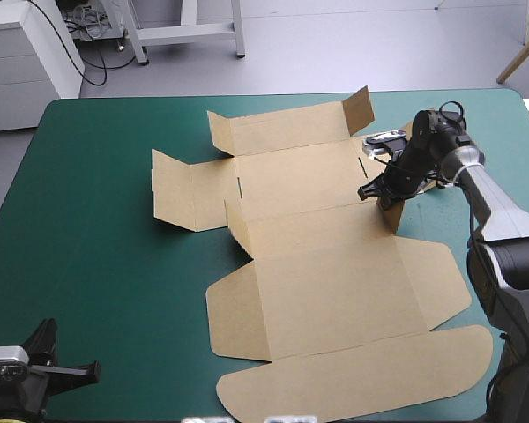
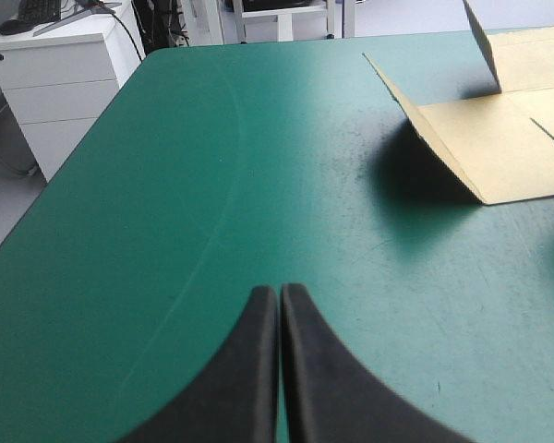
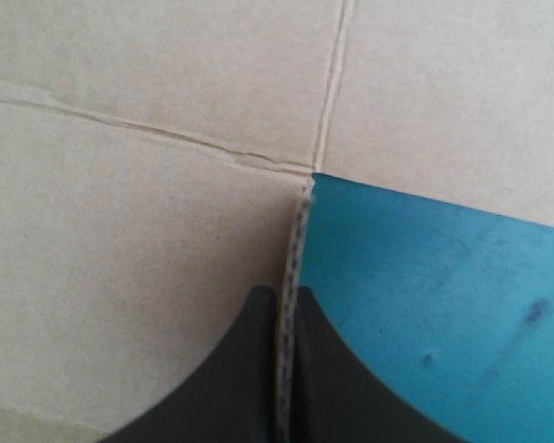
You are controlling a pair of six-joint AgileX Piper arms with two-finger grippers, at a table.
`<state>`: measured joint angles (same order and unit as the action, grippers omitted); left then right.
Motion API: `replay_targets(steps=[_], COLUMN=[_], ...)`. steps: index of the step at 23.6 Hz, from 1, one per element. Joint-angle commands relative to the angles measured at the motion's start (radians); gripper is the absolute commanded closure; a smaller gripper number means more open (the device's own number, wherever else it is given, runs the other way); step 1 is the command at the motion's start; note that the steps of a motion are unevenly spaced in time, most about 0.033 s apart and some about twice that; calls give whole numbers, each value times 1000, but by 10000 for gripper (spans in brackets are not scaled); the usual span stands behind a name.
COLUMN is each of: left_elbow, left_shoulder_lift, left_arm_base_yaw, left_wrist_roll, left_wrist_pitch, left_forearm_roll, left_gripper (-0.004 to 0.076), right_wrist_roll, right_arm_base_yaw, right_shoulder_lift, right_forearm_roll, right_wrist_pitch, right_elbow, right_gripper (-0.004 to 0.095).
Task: Fold the box
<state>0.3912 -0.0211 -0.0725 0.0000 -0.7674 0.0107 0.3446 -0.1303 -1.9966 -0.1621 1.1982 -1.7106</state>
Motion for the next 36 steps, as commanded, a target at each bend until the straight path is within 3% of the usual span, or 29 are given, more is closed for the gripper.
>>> replay_targets(steps=[1, 6, 11, 13, 19, 27, 36], left_elbow=[21, 21, 21, 21, 21, 21, 21], left_shoulder_lift=[-10, -10, -10, -10, -10, -10, -10], left_arm_base_yaw=[1, 1, 1, 1, 1, 1, 1], left_wrist_roll=[0, 0, 0, 0, 0, -7, -11], left_wrist_pitch=[77, 77, 77, 77, 77, 77, 78], left_forearm_roll=[-3, -3, -3, -3, -3, -3, -3], left_gripper=[734, 734, 734, 734, 734, 734, 734], right_wrist_roll=[124, 332, 545, 690, 910, 1018, 1021], right_arm_base_yaw=[-74, -190, -302, -341, -417, -444, -444], right_shoulder_lift=[54, 54, 54, 48, 7, -30, -30], right_forearm_roll=[-24, 21, 86, 70, 46, 25, -56], right_wrist_pitch=[4, -20, -135, -235, -344, -411, -457], right_elbow=[-42, -102, -156, -157, -157, -157, -157], right_gripper=[922, 922, 928, 928, 928, 928, 902])
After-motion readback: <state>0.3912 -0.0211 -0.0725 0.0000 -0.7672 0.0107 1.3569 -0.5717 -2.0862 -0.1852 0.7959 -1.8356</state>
